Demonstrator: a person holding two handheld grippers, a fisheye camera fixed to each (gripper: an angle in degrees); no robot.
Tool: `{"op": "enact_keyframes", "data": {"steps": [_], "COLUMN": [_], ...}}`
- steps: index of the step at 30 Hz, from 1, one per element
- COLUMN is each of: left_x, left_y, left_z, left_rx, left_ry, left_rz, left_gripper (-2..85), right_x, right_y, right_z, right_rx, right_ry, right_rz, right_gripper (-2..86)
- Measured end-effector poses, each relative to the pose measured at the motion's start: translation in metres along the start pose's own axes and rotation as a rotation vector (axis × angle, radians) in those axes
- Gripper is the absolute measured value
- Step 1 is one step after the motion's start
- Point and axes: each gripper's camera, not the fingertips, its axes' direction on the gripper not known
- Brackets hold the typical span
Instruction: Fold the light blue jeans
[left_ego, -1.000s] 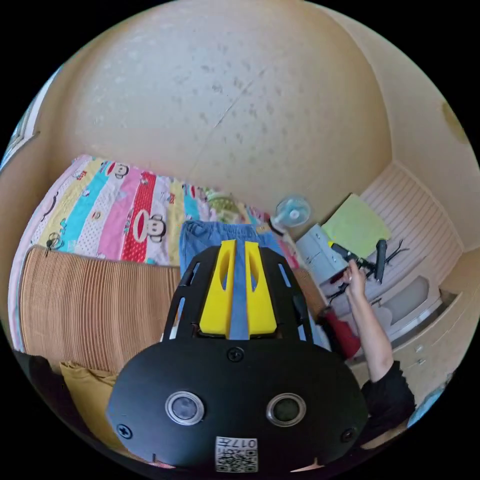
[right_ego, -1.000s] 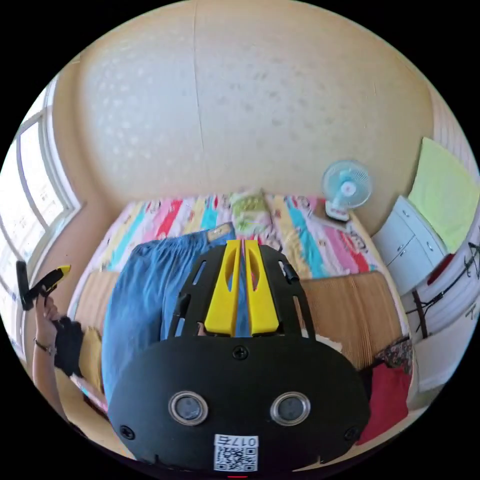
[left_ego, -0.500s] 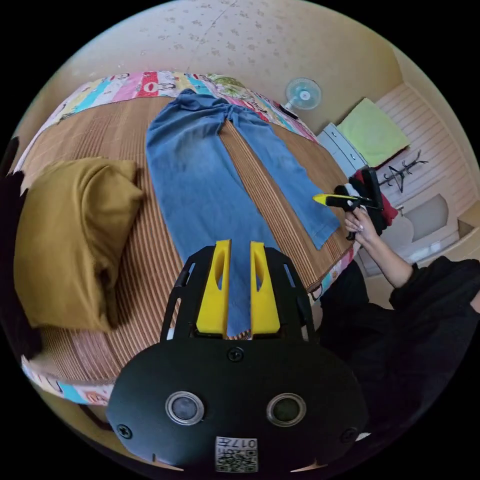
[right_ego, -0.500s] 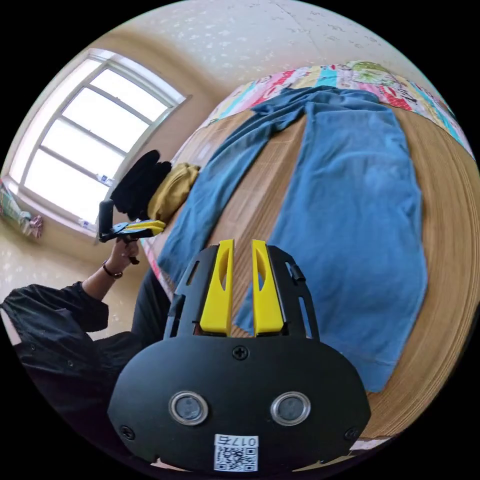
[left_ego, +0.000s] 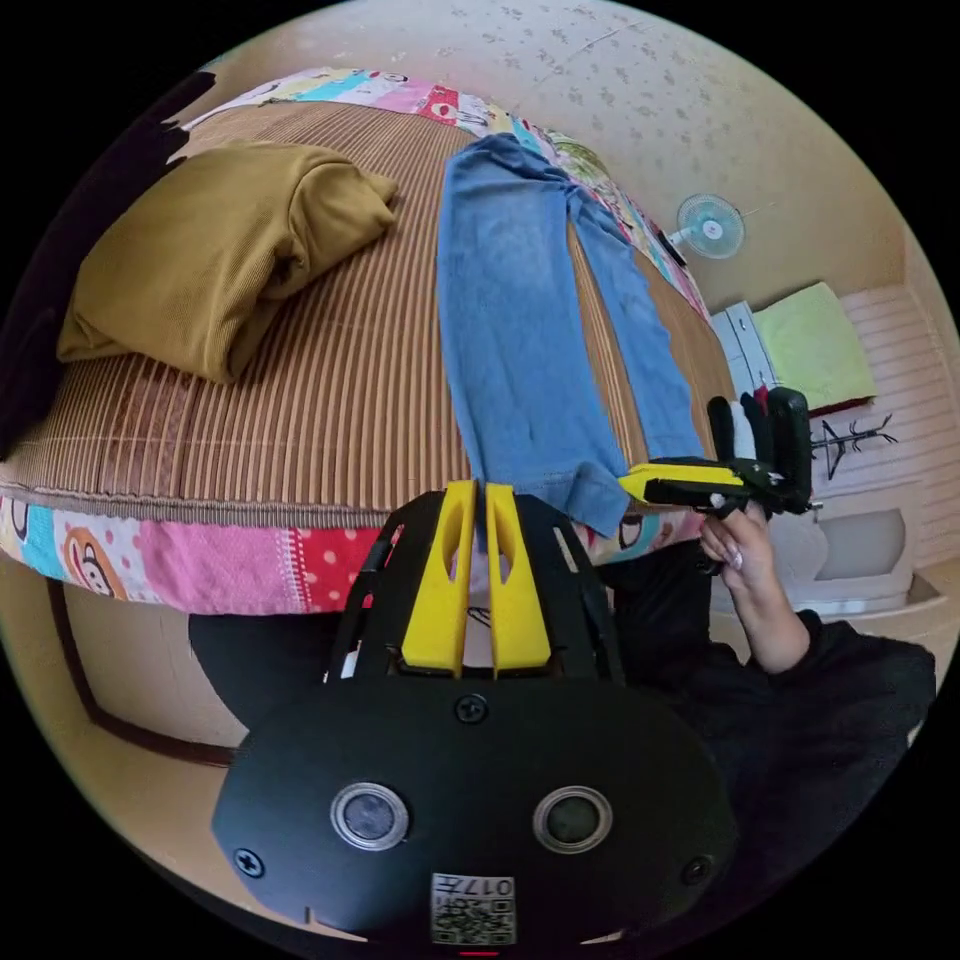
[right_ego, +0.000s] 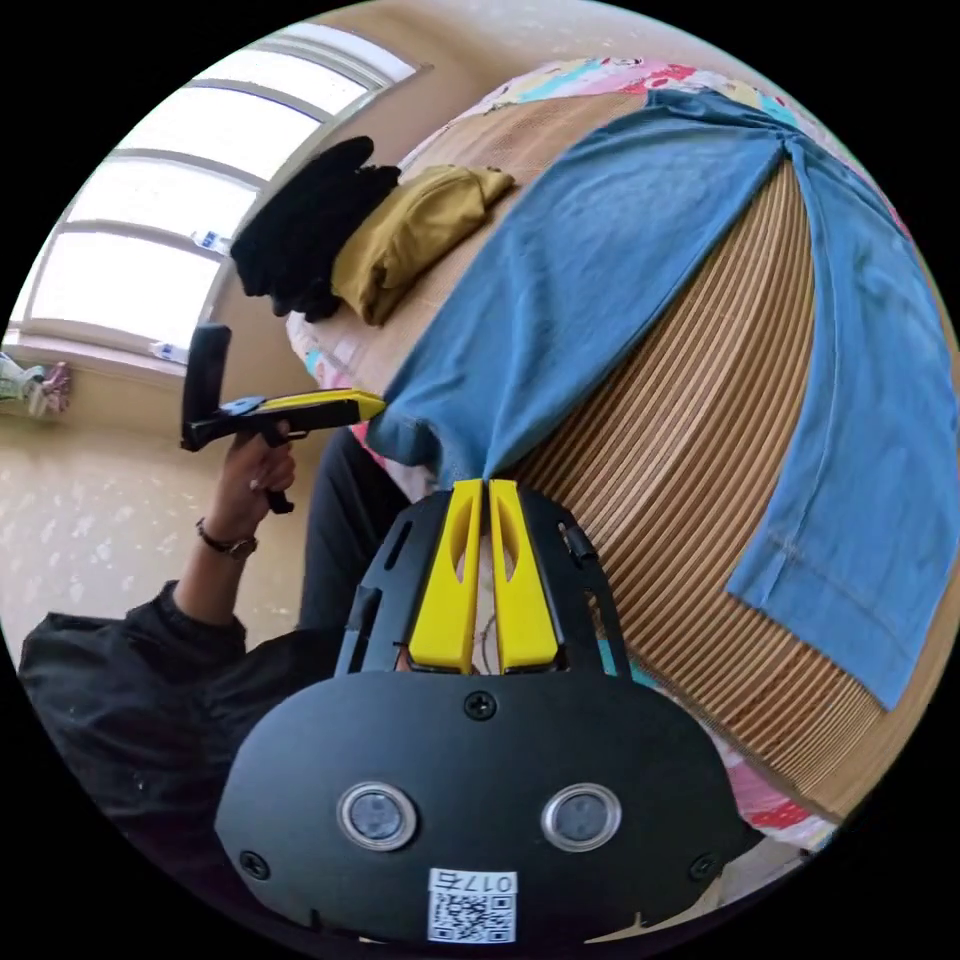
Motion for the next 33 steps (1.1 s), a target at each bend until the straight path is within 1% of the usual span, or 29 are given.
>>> {"op": "enact_keyframes", "data": {"steps": [2, 4, 6, 8, 9, 10, 11, 12, 13, 14, 15, 17, 18, 20, 22, 24, 25, 26, 27, 28, 30, 33], "left_x": [0.009, 0.013, 0.013, 0.01, 0.009, 0.011, 0.017, 0.021, 0.034, 0.05, 0.06, 0.112, 0.127, 0.185, 0.213, 0.227, 0.23, 0.231, 0.232, 0.23, 0.226, 0.225], "left_y": [0.03, 0.05, 0.065, 0.078, 0.081, 0.087, 0.09, 0.09, 0.085, 0.07, 0.06, 0.008, -0.005, -0.051, -0.078, -0.095, -0.1, -0.101, -0.1, -0.099, -0.093, -0.079], "left_z": [-0.001, 0.011, 0.027, 0.031, 0.027, 0.016, 0.002, -0.005, -0.014, -0.016, -0.013, 0.02, 0.032, 0.088, 0.135, 0.171, 0.189, 0.202, 0.205, 0.212, 0.214, 0.211], "left_rx": [-0.035, -0.042, -0.047, -0.028, -0.007, 0.06, 0.142, 0.182, 0.238, 0.26, 0.256, 0.158, 0.126, -0.001, -0.105, -0.155, -0.173, -0.176, -0.167, -0.174, -0.161, -0.213], "left_ry": [0.066, 0.08, 0.053, 0.022, 0.016, 0.01, 0.008, 0.008, 0.019, 0.068, 0.104, 0.214, 0.22, 0.198, 0.215, 0.135, 0.053, 0.035, 0.049, 0.069, 0.092, 0.127], "left_rz": [0.031, 0.018, -0.021, -0.134, -0.16, -0.199, -0.208, -0.203, -0.178, -0.132, -0.096, 0.065, 0.104, 0.229, 0.255, 0.237, 0.202, 0.189, 0.185, 0.158, 0.121, 0.12], "left_gripper": [0.0, 0.1, 0.2, 0.7, 0.9, 1.9, 3.2, 4.0, 5.1, 5.5, 5.8, 6.6, 6.8, 7.7, 8.1, 8.4, 8.5, 8.2, 8.0, 5.9, 4.1, 3.2], "right_x": [0.004, 0.013, 0.033, 0.048, 0.058, 0.064, 0.077, 0.095, 0.105, 0.127, 0.15, 0.178, 0.196, 0.219, 0.235, 0.237, 0.236, 0.234, 0.232, 0.23, 0.226, 0.212], "right_y": [0.031, 0.056, 0.08, 0.094, 0.103, 0.108, 0.117, 0.128, 0.134, 0.146, 0.156, 0.167, 0.171, 0.174, 0.178, 0.189, 0.192, 0.197, 0.203, 0.206, 0.216, 0.247], "right_z": [-0.002, 0.01, 0.027, 0.019, 0.0, -0.012, -0.039, -0.068, -0.082, -0.108, -0.129, -0.149, -0.154, -0.152, -0.145, -0.142, -0.142, -0.141, -0.139, -0.138, -0.128, -0.124], "right_rx": [0.008, -0.024, -0.083, -0.069, -0.007, 0.03, 0.108, 0.196, 0.241, 0.317, 0.373, 0.42, 0.424, 0.399, 0.383, 0.405, 0.404, 0.407, 0.405, 0.401, 0.332, 0.317], "right_ry": [-0.003, -0.009, -0.058, -0.136, -0.162, -0.154, -0.098, -0.012, 0.03, 0.094, 0.113, 0.142, 0.189, 0.229, 0.192, 0.212, 0.211, 0.196, 0.189, 0.192, 0.177, 0.156], "right_rz": [0.023, 0.034, 0.075, 0.096, 0.097, 0.103, 0.136, 0.194, 0.231, 0.328, 0.404, 0.474, 0.522, 0.58, 0.607, 0.582, 0.57, 0.546, 0.532, 0.523, 0.467, 0.419], "right_gripper": [1.9, 1.8, 2.0, 2.3, 2.8, 3.1, 3.6, 4.3, 4.7, 6.0, 7.2, 8.6, 9.3, 10.1, 10.8, 10.3, 10.0, 9.6, 9.2, 8.6, 5.6, 3.7]}}
